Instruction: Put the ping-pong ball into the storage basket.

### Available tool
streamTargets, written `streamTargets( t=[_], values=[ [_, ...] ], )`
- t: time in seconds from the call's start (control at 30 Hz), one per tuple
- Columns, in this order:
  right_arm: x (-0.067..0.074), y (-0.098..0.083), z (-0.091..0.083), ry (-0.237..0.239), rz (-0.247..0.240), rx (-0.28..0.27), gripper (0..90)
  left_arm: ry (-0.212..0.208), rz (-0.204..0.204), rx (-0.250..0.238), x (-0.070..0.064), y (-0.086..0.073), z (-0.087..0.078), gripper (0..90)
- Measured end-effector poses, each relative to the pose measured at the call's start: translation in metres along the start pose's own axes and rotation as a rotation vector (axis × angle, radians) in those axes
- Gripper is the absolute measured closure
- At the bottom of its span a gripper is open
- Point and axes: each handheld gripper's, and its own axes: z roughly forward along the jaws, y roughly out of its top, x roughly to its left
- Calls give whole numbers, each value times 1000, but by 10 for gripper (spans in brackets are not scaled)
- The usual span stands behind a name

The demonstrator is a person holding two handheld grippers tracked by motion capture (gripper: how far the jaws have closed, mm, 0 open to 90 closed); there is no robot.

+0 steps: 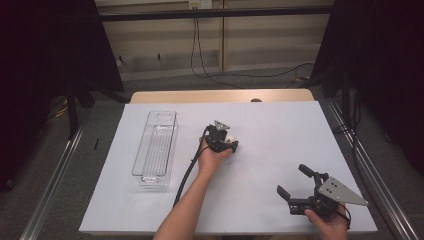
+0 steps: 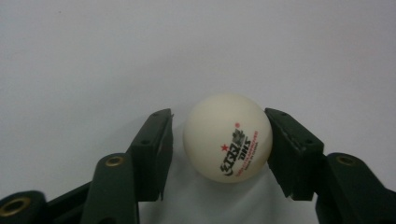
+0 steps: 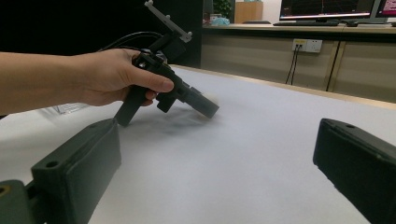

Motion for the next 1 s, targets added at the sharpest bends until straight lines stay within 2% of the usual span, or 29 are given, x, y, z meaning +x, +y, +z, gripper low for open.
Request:
streamTargets(
  t=[0.03, 0.13, 0.27, 0.3, 0.37, 0.43, 0.47, 0.5, 0.57, 0.6, 0.67, 0.77, 0.8, 0.87, 0.9, 0.93, 0.97, 1.0],
  values=[
    [0, 0, 0, -2, -1, 2, 6, -1, -5, 0, 0, 0, 0, 505],
    [0, 0, 0, 2, -6, 4, 6, 8, -10, 14, 1, 1, -2, 509],
    [0, 0, 0, 2, -6, 4, 6, -5, -11, 17, 3, 0, -4, 510],
    [0, 0, 0, 5, -6, 6, 6, -4, -14, 31, 3, 1, -6, 510],
    [0, 0, 0, 6, -11, 7, 6, -15, -14, 17, 4, 2, -7, 510],
    [0, 0, 0, 5, -10, 5, 6, -22, -4, 35, 5, 2, -9, 510],
    [0, 0, 0, 2, -7, 4, 6, -18, -15, 38, 4, 2, -10, 511],
    [0, 0, 0, 4, -8, 5, 6, -34, -14, 41, 6, 2, -11, 511],
    [0, 0, 0, 3, -6, 4, 6, -38, 1, 49, 7, 2, -12, 511],
    [0, 0, 0, 2, -10, 4, 6, -29, -2, 52, 7, 3, -13, 511],
    [0, 0, 0, 3, -13, 5, 6, -47, -15, 51, 7, 3, -15, 511],
    [0, 0, 0, 2, -6, 4, 6, -39, -16, 51, 8, 4, -18, 511],
    [0, 0, 0, 6, -9, 6, 6, -34, -10, 64, 8, 5, -20, 511],
    [0, 0, 0, 5, -15, 4, 6, -38, -34, 44, 8, 5, -21, 511],
    [0, 0, 0, 7, -16, 5, 6, -41, -16, 54, 9, 6, -23, 511],
    [1, 0, 0, 5, -10, 2, 6, -40, -26, 42, 9, 6, -24, 511],
    [0, 0, 0, 6, -12, 5, 6, -39, -32, 50, 9, 7, -25, 511],
    [1, 0, 0, 4, -10, 2, 6, -40, -15, 48, 11, 7, -26, 511]
  ],
)
